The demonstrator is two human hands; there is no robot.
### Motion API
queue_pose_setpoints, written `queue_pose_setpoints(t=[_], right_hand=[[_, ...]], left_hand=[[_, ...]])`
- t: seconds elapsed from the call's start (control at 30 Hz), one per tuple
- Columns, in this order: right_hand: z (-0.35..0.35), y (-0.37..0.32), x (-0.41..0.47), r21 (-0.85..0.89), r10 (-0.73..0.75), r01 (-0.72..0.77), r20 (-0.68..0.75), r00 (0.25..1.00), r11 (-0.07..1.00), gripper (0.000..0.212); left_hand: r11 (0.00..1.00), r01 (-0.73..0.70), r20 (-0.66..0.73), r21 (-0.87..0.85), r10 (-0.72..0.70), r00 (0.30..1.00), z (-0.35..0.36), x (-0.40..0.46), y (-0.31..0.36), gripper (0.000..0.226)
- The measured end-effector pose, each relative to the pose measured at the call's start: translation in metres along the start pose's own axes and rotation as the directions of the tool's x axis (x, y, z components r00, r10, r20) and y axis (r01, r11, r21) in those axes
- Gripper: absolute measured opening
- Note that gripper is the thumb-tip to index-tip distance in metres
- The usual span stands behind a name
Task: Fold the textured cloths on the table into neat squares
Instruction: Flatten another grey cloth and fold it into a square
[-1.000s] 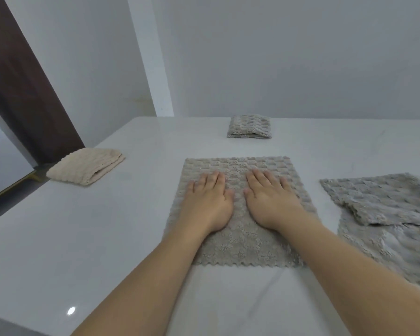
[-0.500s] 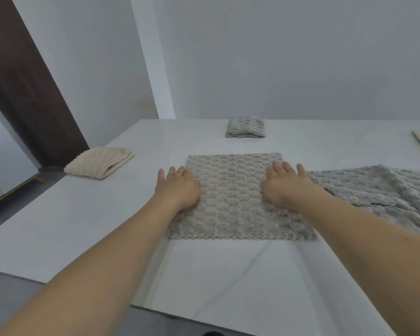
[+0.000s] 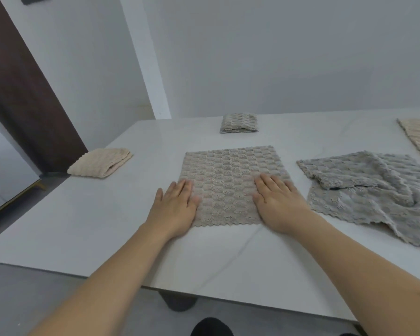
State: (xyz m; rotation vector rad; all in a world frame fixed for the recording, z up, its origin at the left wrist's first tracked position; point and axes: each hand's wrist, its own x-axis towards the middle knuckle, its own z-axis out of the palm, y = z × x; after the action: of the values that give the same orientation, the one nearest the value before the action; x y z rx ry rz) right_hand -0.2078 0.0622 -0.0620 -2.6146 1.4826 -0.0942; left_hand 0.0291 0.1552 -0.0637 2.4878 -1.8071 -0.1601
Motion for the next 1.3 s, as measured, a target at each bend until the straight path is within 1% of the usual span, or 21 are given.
queue_pose_setpoints(t=[0.1, 0.17, 0.2, 0.27, 0.33, 0.37, 0.43, 0.5, 0.57, 0.73, 0.9, 0.93, 1.03, 1.07, 1.13, 1.2, 1.3], right_hand=[[-0.004, 0.009, -0.006, 0.008, 0.046, -0.047, 0.032, 0.998, 0.999, 0.059], [-0.009, 0.009, -0.007, -0.003, 0.067, -0.067, 0.067, 0.995, 0.998, 0.059], [-0.012, 0.006, -0.005, -0.013, 0.071, -0.070, 0.067, 0.995, 0.997, 0.059], [-0.019, -0.004, 0.002, -0.003, 0.055, -0.055, 0.003, 0.998, 0.998, 0.059], [-0.019, -0.016, 0.010, 0.051, 0.027, -0.023, -0.062, 0.998, 0.998, 0.059], [-0.016, -0.021, 0.012, 0.067, 0.008, -0.004, -0.061, 0.998, 0.998, 0.058], [-0.004, -0.025, 0.012, 0.054, -0.021, 0.023, -0.037, 0.999, 0.998, 0.058], [0.005, -0.023, 0.011, 0.043, -0.021, 0.023, -0.049, 0.999, 0.999, 0.057], [0.006, -0.020, 0.011, 0.049, -0.020, 0.022, -0.046, 0.999, 0.999, 0.057], [0.003, -0.019, 0.009, 0.056, -0.017, 0.019, -0.030, 0.999, 0.998, 0.057], [-0.009, -0.012, 0.019, 0.075, -0.040, 0.033, 0.091, 0.995, 0.997, 0.057], [-0.014, -0.009, 0.028, 0.068, -0.038, 0.033, 0.081, 0.996, 0.997, 0.057], [-0.027, -0.003, 0.057, 0.037, -0.021, 0.022, -0.029, 0.999, 0.999, 0.056], [-0.029, -0.004, 0.064, 0.039, -0.020, 0.021, -0.034, 0.999, 0.999, 0.056], [-0.023, -0.014, 0.069, 0.033, -0.036, 0.036, -0.017, 0.999, 0.999, 0.058], [-0.007, -0.022, 0.065, 0.026, -0.049, 0.050, -0.016, 0.999, 0.998, 0.060], [0.004, -0.021, 0.066, 0.044, -0.036, 0.037, -0.028, 0.999, 0.998, 0.060]], left_hand=[[0.997, 0.046, 0.034, 0.057, -0.048, 0.998, -0.007, -0.007, -0.016, 0.060], [0.992, 0.068, 0.050, 0.103, -0.073, 0.996, -0.013, -0.010, -0.015, 0.061], [0.992, 0.077, 0.039, 0.098, -0.082, 0.996, -0.017, -0.010, -0.011, 0.061], [0.997, 0.069, -0.039, 0.014, -0.069, 0.997, -0.025, -0.004, 0.007, 0.061], [0.993, 0.000, -0.130, -0.114, -0.015, 0.991, -0.025, 0.003, 0.035, 0.059], [0.987, -0.042, -0.155, -0.153, 0.018, 0.988, -0.021, 0.005, 0.048, 0.058], [0.988, -0.081, -0.133, -0.135, 0.063, 0.989, -0.005, 0.005, 0.068, 0.058], [0.996, -0.048, -0.079, -0.081, 0.042, 0.996, 0.008, 0.005, 0.071, 0.060], [0.997, -0.040, -0.054, -0.069, 0.036, 0.998, 0.011, 0.008, 0.066, 0.061], [0.997, -0.044, -0.035, -0.060, 0.042, 0.998, 0.006, 0.006, 0.067, 0.061], [0.994, -0.072, 0.068, -0.084, 0.078, 0.995, -0.007, 0.015, 0.058, 0.061], [0.994, -0.066, 0.056, -0.084, 0.071, 0.996, -0.011, 0.020, 0.052, 0.061], [0.995, -0.022, -0.040, -0.098, 0.018, 0.999, -0.022, 0.043, 0.039, 0.060], [0.993, -0.017, -0.061, -0.115, 0.010, 0.998, -0.023, 0.051, 0.040, 0.059], [0.991, -0.042, -0.067, -0.125, 0.034, 0.997, -0.018, 0.059, 0.052, 0.059], [0.995, -0.069, -0.046, -0.076, 0.066, 0.997, -0.004, 0.060, 0.066, 0.061], [0.998, -0.041, -0.054, -0.054, 0.038, 0.998, 0.007, 0.063, 0.068, 0.062]])
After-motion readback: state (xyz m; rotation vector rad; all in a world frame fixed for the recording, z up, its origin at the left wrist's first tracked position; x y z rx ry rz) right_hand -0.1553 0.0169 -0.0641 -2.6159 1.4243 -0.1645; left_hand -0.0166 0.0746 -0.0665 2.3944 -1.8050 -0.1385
